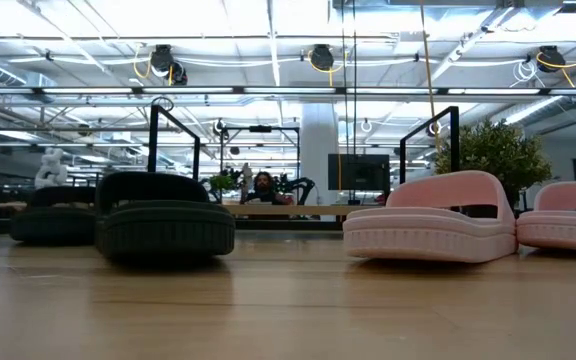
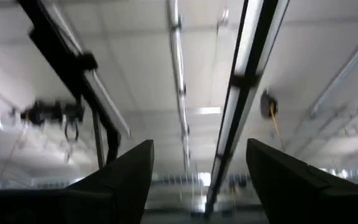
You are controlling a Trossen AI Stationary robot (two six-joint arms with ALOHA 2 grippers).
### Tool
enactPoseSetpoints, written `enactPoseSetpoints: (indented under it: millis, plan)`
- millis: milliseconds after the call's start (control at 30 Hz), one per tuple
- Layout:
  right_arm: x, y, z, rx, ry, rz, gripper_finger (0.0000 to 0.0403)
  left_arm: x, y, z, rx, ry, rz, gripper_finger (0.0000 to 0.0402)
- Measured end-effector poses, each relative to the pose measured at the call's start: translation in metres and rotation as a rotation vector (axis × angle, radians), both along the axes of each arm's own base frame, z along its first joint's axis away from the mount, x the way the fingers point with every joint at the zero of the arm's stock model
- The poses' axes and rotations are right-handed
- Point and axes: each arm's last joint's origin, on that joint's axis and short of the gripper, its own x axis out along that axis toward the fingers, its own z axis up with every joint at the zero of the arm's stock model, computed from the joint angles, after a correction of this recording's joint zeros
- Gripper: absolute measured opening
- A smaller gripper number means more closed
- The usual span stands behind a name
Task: Pick and place slides into the shelf
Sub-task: Put the top black slipper on the shelf
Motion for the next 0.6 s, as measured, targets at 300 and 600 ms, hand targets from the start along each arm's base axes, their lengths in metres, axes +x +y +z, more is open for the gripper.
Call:
enactPoseSetpoints:
  millis: [300, 600]
  plan:
    - [0.041, 0.004, 0.065, -0.071, 0.499, -0.023, 0.0247, 0.067, -0.004, 0.029, -0.094, 1.136, 0.217, 0.0308]
    - [0.034, 0.001, 0.069, -0.040, 0.540, -0.125, 0.0247, 0.145, -0.032, -0.028, -0.218, 1.674, 0.044, 0.0308]
